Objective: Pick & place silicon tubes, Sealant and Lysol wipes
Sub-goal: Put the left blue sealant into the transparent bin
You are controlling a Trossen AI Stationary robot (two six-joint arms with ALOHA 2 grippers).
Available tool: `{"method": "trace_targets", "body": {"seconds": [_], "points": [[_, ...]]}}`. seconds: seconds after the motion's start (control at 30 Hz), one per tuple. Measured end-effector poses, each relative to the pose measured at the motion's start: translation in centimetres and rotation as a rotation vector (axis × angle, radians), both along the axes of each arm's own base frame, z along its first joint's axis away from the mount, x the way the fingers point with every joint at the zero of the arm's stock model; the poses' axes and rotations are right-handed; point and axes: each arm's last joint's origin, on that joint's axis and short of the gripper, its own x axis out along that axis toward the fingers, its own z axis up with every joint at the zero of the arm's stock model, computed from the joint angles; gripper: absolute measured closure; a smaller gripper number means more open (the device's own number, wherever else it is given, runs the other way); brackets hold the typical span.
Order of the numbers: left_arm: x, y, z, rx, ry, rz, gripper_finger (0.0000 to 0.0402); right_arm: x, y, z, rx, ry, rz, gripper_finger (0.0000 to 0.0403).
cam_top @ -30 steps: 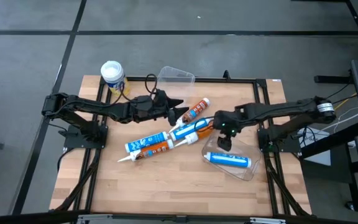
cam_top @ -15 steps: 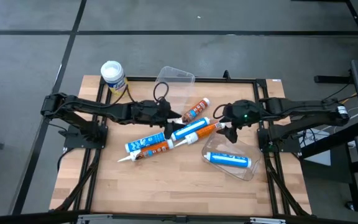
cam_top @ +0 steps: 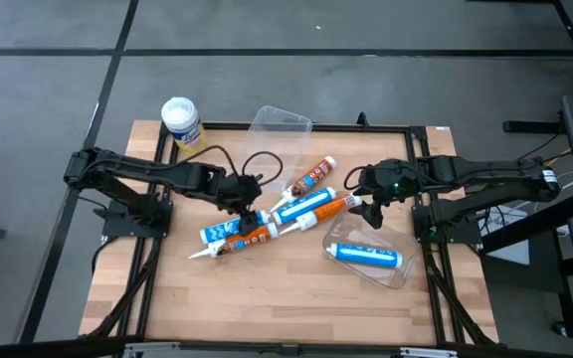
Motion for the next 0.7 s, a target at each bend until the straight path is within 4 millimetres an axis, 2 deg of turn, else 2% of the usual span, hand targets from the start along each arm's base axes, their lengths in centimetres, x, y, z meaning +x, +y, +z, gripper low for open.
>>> {"method": "trace_targets", "body": {"seconds": [0.1,0.37,0.53,0.7], "points": [[-0.6,-0.4,-0.3,-0.062,0.075,-0.004,0.0117,0.0,0.0,0.0,-0.005,0.005,0.005,0.0114],[-2.2,-0.5,-1.2,-0.075,0.267,0.038,0.0099,0.0,-0.1,-0.1,-0.041,0.006,-0.008,0.0114],[-1.9,-0.7,-1.9,-0.051,0.296,0.046,0.0081,0.0,-0.1,-0.1,-0.041,0.007,-0.008,0.0114],[-1.2,-1.4,-3.7,0.034,0.37,0.03,0.0068,-0.1,-0.1,-0.1,-0.041,0.016,-0.009,0.0114]]}}
